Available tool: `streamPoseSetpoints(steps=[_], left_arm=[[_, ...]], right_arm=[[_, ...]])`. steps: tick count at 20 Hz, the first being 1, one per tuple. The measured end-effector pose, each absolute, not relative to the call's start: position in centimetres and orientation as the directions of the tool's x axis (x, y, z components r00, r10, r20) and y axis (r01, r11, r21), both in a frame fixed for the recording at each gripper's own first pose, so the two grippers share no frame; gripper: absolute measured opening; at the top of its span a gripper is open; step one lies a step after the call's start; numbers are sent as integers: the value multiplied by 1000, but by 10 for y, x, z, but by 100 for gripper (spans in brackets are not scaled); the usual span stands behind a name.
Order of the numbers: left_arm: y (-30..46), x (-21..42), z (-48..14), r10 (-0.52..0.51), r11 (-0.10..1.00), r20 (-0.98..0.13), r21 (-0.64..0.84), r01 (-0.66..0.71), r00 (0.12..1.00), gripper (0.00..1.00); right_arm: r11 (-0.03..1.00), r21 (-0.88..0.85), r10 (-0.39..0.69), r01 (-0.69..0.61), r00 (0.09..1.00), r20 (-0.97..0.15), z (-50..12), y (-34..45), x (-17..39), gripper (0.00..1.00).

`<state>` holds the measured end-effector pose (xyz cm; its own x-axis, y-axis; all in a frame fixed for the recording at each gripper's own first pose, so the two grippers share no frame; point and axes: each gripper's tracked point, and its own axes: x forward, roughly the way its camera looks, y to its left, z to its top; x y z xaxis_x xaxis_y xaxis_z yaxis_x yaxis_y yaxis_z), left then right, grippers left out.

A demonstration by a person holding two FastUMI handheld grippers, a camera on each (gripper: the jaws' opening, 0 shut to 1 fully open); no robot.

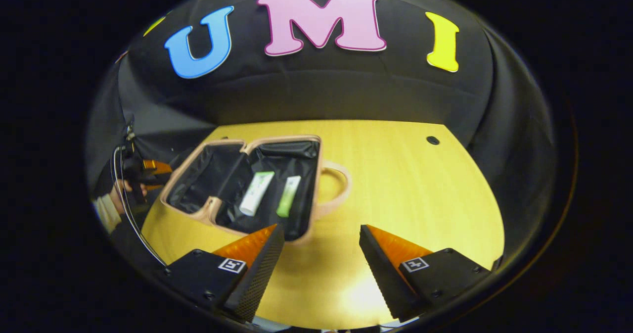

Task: First open the suitcase, pack the skin care products into it, and then close the suitcase.

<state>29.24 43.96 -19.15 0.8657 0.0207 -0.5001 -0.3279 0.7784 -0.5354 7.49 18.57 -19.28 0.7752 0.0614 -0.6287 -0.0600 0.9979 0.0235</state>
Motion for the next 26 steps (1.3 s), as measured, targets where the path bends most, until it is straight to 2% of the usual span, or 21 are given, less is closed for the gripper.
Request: streamPoseSetpoints(steps=[3,6,10,11,12,13,15,17,20,23,26], left_arm=[[450,311,-217,17,754,-530,-550,-359,848,93],[454,316,-234,-7,750,-566,-548,-370,825,89],[429,320,-227,-93,678,-542,-649,-345,835,53],[430,322,-228,-70,661,-540,-655,-366,839,22],[430,326,-221,-59,646,-516,-672,-362,854,21],[433,325,-211,-42,646,-495,-676,-354,868,14],[438,316,-191,14,700,-482,-621,-353,876,8],[434,311,-146,62,757,-421,-571,-318,905,7],[403,287,-61,81,837,-300,-498,-229,950,7],[336,263,12,19,899,-198,-425,-104,980,6],[264,252,53,-36,952,-183,-304,-22,983,6]], right_arm=[[999,51,31,1,780,-625,-193,164,55,98],[1000,5,-20,31,762,-647,-203,134,31,98],[998,-4,-52,66,747,-663,-212,110,8,98],[997,-1,-59,79,739,-671,-216,105,3,98],[996,9,-60,90,733,-677,-217,101,-1,98],[995,22,-56,96,733,-678,-216,99,-4,98],[994,35,-53,103,737,-674,-212,93,-5,98],[993,58,-40,106,743,-668,-207,89,-3,98],[992,64,-39,104,764,-644,-197,79,6,98],[993,81,-13,82,778,-628,-184,76,18,98],[997,63,5,40,809,-587,-171,67,34,98]])
